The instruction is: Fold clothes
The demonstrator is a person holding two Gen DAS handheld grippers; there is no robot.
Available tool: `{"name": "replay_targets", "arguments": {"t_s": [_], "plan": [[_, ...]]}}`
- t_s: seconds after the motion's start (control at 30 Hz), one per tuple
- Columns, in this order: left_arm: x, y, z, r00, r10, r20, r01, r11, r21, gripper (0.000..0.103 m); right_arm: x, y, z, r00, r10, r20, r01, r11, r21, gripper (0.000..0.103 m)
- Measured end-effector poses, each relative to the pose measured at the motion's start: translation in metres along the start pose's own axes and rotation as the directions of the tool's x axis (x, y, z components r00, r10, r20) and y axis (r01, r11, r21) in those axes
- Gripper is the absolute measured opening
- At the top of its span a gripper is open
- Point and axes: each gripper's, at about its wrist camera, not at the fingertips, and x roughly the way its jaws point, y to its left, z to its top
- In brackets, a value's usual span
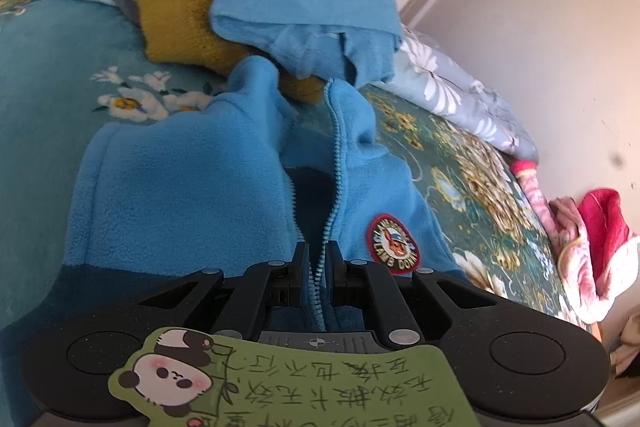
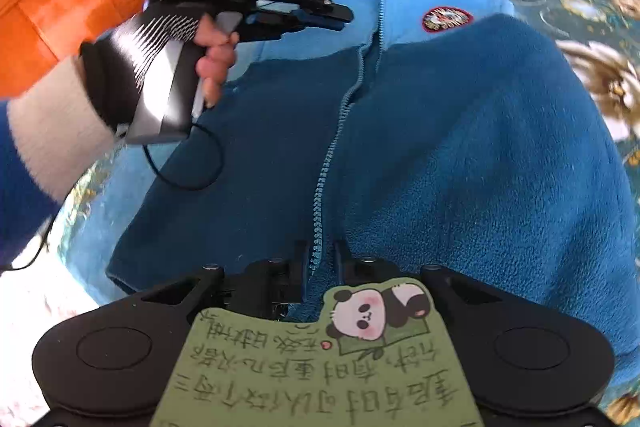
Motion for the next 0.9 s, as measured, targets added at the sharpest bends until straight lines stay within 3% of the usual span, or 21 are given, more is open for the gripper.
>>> {"name": "replay_targets", "arguments": {"t_s": [0.2, 0.27, 0.33, 0.37, 0.47, 0.57, 0.7, 0.77, 0.9], "plan": [[-0.016, -0.019, -0.001, 0.997, -0.059, 0.046, 0.057, 0.998, 0.033, 0.01, -0.024, 0.006, 0.005, 0.998, 0.016, 0.055, -0.014, 1.0, -0.026, 0.026], [-0.029, -0.026, -0.005, 0.996, -0.066, 0.065, 0.061, 0.996, 0.064, 0.025, -0.037, 0.008, 0.007, 0.996, 0.025, 0.09, -0.021, 0.999, -0.048, 0.034], [-0.046, -0.032, -0.011, 0.994, -0.069, 0.085, 0.059, 0.992, 0.11, 0.029, -0.054, 0.007, 0.009, 0.989, 0.018, 0.144, -0.009, 0.998, -0.067, 0.035], [-0.056, -0.034, -0.016, 0.993, -0.067, 0.099, 0.054, 0.99, 0.13, 0.037, -0.063, 0.004, 0.009, 0.985, 0.004, 0.171, 0.007, 0.998, -0.068, 0.04], [-0.094, -0.026, -0.038, 0.985, -0.059, 0.16, 0.039, 0.991, 0.128, 0.05, -0.079, -0.026, 0.01, 0.972, -0.102, 0.211, 0.106, 0.994, -0.004, 0.045], [-0.131, -0.008, -0.068, 0.979, 0.008, 0.202, -0.037, 0.99, 0.138, 0.065, -0.087, -0.06, 0.005, 0.953, -0.232, 0.193, 0.219, 0.972, 0.085, 0.045], [-0.163, 0.019, -0.113, 0.971, 0.144, 0.191, -0.171, 0.976, 0.135, 0.074, -0.092, -0.087, -0.008, 0.92, -0.353, 0.172, 0.339, 0.935, 0.108, 0.046], [-0.174, 0.035, -0.135, 0.97, 0.176, 0.164, -0.19, 0.98, 0.068, 0.078, -0.09, -0.097, -0.011, 0.912, -0.375, 0.163, 0.361, 0.926, 0.112, 0.046], [-0.185, 0.061, -0.165, 0.972, 0.209, 0.111, -0.206, 0.978, -0.042, 0.078, -0.082, -0.114, -0.019, 0.918, -0.376, 0.13, 0.355, 0.921, 0.16, 0.046]]}}
